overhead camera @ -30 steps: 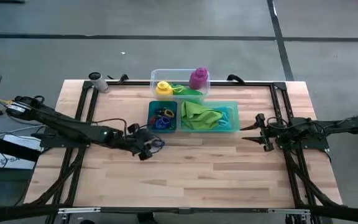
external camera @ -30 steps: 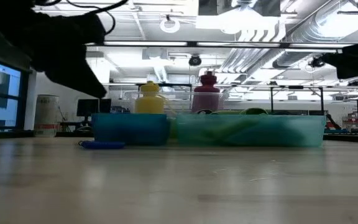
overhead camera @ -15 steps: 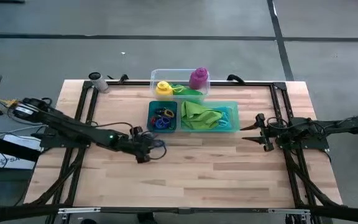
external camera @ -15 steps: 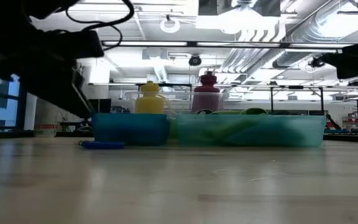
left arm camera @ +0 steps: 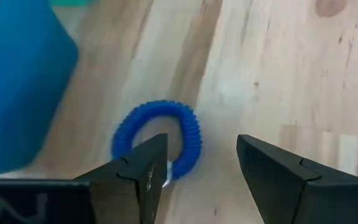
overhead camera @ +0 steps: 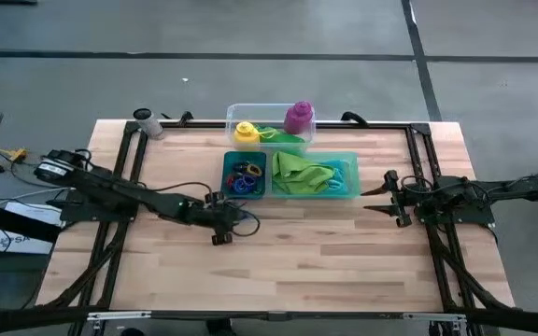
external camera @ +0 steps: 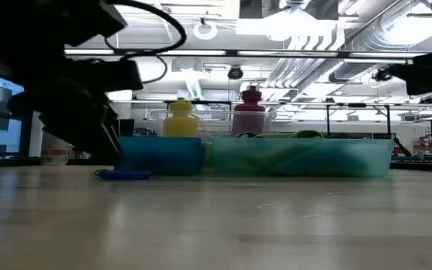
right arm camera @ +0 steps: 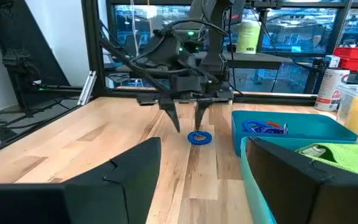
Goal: Pick & Place Sports Items
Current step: Put the blue spring keychain into the blue bin
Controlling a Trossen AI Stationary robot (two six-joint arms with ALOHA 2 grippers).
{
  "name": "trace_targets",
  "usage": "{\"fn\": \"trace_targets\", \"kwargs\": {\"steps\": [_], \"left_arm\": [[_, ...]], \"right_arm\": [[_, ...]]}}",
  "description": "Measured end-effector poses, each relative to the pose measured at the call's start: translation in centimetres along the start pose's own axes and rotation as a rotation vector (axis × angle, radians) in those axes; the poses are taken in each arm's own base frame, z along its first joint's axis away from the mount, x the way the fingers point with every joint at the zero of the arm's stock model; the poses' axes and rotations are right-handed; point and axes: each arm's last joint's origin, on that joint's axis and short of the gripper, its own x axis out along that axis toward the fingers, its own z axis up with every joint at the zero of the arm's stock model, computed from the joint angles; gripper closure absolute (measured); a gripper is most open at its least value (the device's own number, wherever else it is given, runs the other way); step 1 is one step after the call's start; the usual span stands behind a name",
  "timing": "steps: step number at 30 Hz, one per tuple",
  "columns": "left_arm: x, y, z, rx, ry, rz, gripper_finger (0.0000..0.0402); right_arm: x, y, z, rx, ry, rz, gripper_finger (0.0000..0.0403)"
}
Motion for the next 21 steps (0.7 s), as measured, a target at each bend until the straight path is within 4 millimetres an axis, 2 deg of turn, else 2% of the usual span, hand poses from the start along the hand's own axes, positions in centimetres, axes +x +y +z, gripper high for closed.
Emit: {"fn": "trace_targets", "kwargs": {"steps": [8,11,14,19,21], "left_arm": [[2.3,0.4,-0.2,-0.029,0.047,-0.050,0.0248],[2.7,0.5,-0.3,-0.036,0.050,-0.053,0.0260],[3.0,0.5,-0.2,-0.045,0.046,-0.057,0.0292],[3.0,0.3,-0.2,-0.091,0.044,-0.061,0.0375],[3.0,0.3,-0.3,-0.117,0.045,-0.062,0.0396]], "right_arm": [[0.0,0.0,0.0,0.000,0.000,0.000,0.0214],[0.0,0.0,0.0,0.000,-0.001,0.000,0.0214],[0.0,0.0,0.0,0.000,-0.001,0.000,0.0214],[0.0,0.0,0.0,0.000,-0.001,0.000,0.0214],[0.0,0.0,0.0,0.000,-0.001,0.000,0.0214]]}}
